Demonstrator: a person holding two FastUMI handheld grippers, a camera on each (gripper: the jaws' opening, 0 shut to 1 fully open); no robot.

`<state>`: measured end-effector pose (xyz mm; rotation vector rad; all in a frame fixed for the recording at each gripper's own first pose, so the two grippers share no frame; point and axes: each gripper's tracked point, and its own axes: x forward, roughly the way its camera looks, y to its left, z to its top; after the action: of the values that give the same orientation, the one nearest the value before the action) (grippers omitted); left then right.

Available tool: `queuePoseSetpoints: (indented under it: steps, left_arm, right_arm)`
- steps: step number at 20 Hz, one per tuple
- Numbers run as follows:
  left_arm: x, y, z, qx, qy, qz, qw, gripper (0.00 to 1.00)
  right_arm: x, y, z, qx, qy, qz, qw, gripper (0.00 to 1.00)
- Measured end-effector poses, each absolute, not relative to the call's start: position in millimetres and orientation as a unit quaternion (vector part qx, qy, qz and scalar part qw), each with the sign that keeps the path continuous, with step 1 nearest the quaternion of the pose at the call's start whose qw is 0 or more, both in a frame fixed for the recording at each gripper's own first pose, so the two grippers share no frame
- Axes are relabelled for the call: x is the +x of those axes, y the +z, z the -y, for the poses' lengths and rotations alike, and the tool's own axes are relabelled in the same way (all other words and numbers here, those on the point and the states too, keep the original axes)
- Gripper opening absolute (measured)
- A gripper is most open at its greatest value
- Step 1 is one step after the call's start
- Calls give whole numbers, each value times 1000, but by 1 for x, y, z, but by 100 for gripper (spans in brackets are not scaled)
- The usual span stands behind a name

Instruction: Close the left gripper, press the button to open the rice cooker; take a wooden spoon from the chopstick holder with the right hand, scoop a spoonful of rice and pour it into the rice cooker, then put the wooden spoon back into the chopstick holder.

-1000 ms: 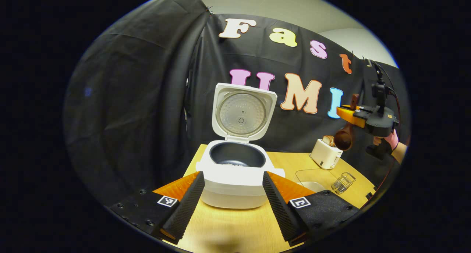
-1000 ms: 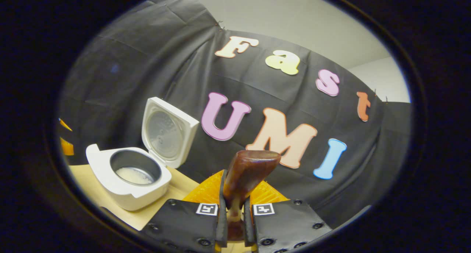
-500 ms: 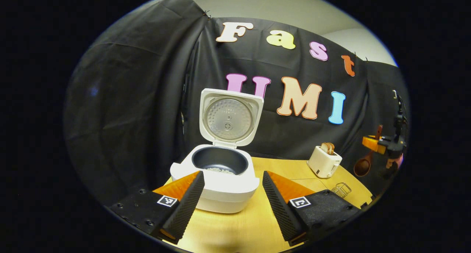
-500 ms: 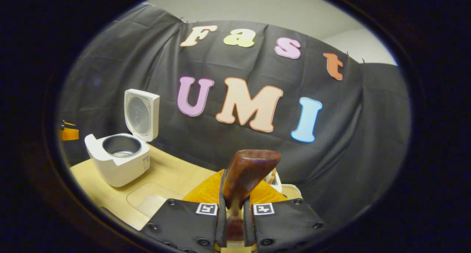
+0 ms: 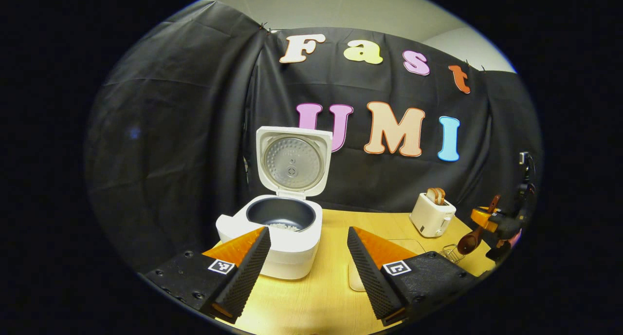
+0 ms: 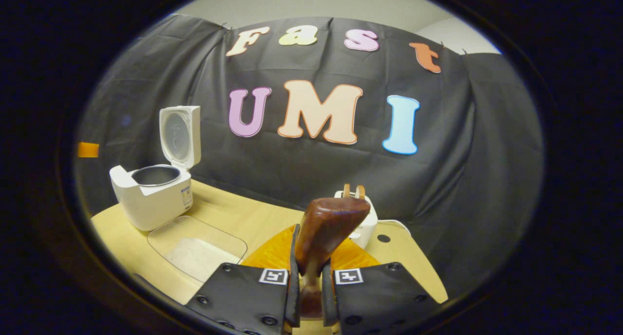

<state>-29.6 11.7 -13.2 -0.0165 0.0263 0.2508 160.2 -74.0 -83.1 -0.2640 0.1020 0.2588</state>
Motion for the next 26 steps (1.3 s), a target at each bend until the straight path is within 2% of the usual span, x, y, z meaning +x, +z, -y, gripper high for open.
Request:
queuePoseSetpoints:
  steps: [7, 15, 17, 18, 24, 25, 26]
  left_arm:
    - [-41, -16, 13, -7, 146, -14, 989, 94]
    - [-33, -24, 24, -13, 149, -18, 989, 94]
    - [-28, -26, 23, -13, 149, -25, 988, 94]
    - [-25, -25, 21, -11, 149, -26, 988, 94]
    - [0, 5, 7, -17, 131, -2, 991, 94]
    - [6, 11, 2, -20, 129, 2, 991, 91]
    - [12, 17, -3, -24, 125, 5, 992, 94]
  right_arm:
    - [186, -123, 83, -99, 131, -67, 984, 21]
    - [191, -180, 85, -110, 144, -117, 976, 21]
    - [189, -177, 89, -109, 146, -117, 976, 25]
    - [190, -172, 90, -105, 146, -113, 977, 28]
    - [179, -148, 104, -108, 137, -108, 979, 72]
    - [176, -142, 107, -111, 130, -104, 980, 79]
    - [173, -135, 112, -117, 117, -98, 981, 86]
